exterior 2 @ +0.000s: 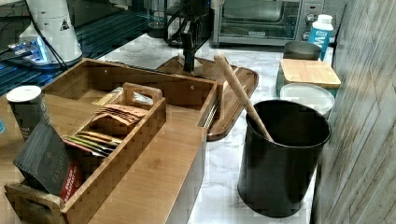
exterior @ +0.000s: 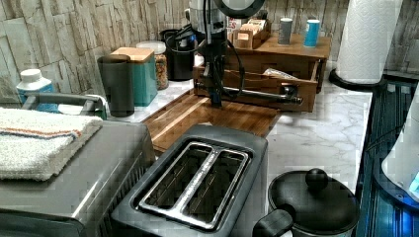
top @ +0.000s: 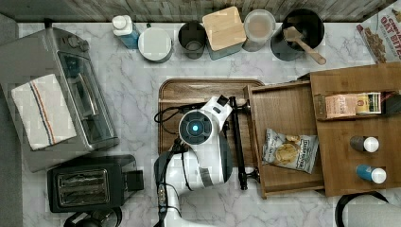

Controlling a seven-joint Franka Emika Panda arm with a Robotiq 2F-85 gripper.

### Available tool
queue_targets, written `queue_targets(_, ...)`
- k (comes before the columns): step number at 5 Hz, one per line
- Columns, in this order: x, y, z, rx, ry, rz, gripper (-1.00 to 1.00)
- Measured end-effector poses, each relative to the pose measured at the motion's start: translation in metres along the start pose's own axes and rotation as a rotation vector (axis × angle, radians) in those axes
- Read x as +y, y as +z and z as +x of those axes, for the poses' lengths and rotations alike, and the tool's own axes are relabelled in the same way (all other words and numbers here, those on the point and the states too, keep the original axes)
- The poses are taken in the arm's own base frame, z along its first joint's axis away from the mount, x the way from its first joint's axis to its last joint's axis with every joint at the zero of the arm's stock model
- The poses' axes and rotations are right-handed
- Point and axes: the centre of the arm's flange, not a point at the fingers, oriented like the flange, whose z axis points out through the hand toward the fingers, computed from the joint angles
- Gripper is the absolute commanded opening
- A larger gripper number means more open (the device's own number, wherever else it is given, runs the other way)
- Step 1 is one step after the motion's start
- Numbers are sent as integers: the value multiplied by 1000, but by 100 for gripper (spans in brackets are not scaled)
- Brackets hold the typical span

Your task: Close the drawer.

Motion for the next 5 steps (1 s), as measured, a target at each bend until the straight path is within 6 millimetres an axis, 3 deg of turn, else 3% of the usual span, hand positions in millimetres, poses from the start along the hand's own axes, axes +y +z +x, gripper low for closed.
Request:
queue_targets(2,19,17,-20,-36,-65,7,-100)
queue_targets(4,51,38,-49,-127,-129,29,-100)
queue_targets(5,64,41,-52,-126,-120,34,-100)
